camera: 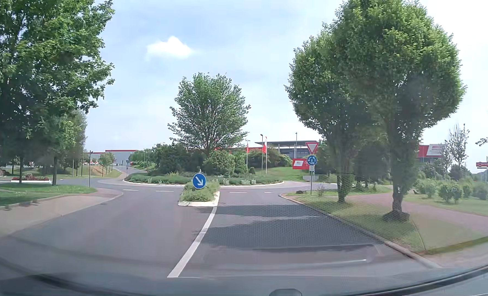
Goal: Follow the waypoints while adhering to traffic rules and regulations
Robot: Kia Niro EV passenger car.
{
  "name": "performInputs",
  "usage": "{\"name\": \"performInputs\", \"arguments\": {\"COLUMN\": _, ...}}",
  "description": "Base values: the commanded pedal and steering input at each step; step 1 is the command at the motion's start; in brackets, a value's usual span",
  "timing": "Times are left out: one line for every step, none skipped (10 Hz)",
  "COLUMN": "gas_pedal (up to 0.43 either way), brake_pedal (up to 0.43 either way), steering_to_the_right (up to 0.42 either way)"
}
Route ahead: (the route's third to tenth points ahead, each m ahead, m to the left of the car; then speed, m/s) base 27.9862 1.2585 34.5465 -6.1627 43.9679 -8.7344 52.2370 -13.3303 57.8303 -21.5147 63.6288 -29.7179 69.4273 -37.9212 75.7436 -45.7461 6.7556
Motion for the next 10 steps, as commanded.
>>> {"name": "performInputs", "arguments": {"gas_pedal": 0.138, "brake_pedal": 0.000, "steering_to_the_right": -0.015}}
{"name": "performInputs", "arguments": {"gas_pedal": 0.138, "brake_pedal": 0.000, "steering_to_the_right": -0.015}}
{"name": "performInputs", "arguments": {"gas_pedal": 0.138, "brake_pedal": 0.000, "steering_to_the_right": -0.014}}
{"name": "performInputs", "arguments": {"gas_pedal": 0.138, "brake_pedal": 0.000, "steering_to_the_right": -0.013}}
{"name": "performInputs", "arguments": {"gas_pedal": 0.138, "brake_pedal": 0.000, "steering_to_the_right": -0.013}}
{"name": "performInputs", "arguments": {"gas_pedal": 0.138, "brake_pedal": 0.000, "steering_to_the_right": -0.013}}
{"name": "performInputs", "arguments": {"gas_pedal": 0.138, "brake_pedal": 0.000, "steering_to_the_right": -0.013}}
{"name": "performInputs", "arguments": {"gas_pedal": 0.138, "brake_pedal": 0.000, "steering_to_the_right": -0.013}}
{"name": "performInputs", "arguments": {"gas_pedal": 0.138, "brake_pedal": 0.000, "steering_to_the_right": -0.012}}
{"name": "performInputs", "arguments": {"gas_pedal": 0.138, "brake_pedal": 0.000, "steering_to_the_right": -0.012}}
